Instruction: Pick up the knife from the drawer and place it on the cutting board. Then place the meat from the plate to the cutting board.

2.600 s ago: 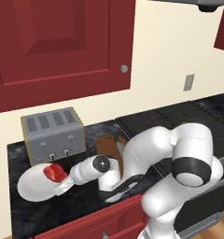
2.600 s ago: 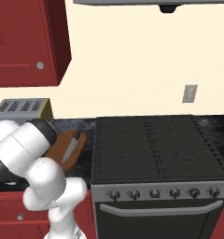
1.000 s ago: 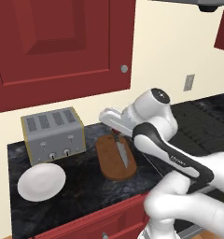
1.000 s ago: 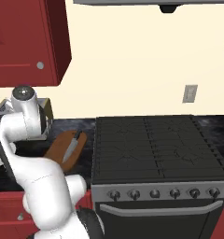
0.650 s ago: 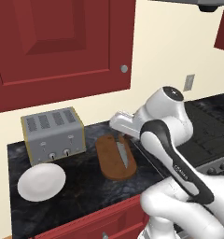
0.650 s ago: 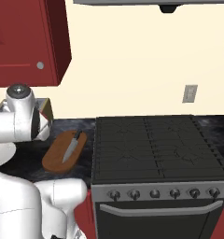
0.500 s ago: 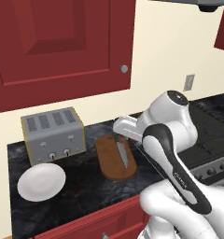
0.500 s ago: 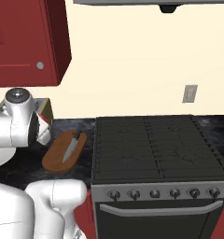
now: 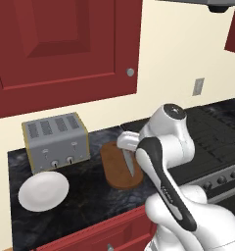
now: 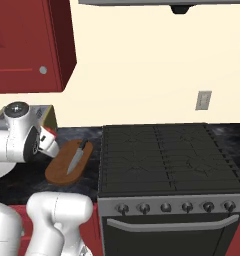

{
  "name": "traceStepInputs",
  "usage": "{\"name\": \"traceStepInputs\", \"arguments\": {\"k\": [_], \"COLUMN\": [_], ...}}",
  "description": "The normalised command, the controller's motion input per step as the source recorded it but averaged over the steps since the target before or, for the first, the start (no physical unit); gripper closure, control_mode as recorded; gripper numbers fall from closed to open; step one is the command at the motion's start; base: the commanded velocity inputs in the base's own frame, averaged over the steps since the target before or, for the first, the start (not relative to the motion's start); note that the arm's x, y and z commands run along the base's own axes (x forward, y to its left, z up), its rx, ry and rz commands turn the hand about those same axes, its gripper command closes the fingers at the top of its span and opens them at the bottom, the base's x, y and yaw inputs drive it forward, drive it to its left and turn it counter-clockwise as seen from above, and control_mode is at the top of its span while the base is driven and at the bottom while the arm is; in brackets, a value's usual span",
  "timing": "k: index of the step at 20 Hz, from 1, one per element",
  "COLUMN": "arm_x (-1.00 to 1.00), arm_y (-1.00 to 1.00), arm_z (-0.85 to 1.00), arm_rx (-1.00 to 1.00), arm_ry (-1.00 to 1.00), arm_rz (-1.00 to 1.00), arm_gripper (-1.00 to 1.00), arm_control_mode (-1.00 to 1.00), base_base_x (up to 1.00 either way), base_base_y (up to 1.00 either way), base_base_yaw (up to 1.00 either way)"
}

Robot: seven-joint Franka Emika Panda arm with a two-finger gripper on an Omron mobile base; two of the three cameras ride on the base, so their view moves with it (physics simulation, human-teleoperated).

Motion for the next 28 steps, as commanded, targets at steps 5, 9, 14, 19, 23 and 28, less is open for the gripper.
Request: {"name": "traceStepInputs", "arguments": {"k": [5, 9, 14, 19, 23, 28], "arm_x": [0.27, 0.31, 0.26, 0.06, 0.00, 0.12], "arm_y": [-0.08, 0.00, 0.00, 0.00, 0.00, 0.00], "arm_z": [-0.27, -0.34, -0.34, -0.40, -0.42, -0.39], "arm_rx": [-0.14, -0.11, -0.08, -0.01, 0.00, -0.01], "arm_ry": [0.04, 0.06, 0.02, 0.00, 0.00, 0.01], "arm_rz": [0.04, 0.04, 0.03, 0.04, 0.05, 0.02], "arm_gripper": [1.00, 1.00, 1.00, 1.00, 1.00, 1.00], "arm_control_mode": [-1.00, -1.00, -1.00, -1.00, -1.00, -1.00], "base_base_x": [0.00, 0.00, 0.00, 0.00, 0.00, 0.00], "base_base_y": [0.00, 0.00, 0.00, 0.00, 0.00, 0.00], "base_base_yaw": [0.00, 0.00, 0.00, 0.00, 0.00, 0.00]}}
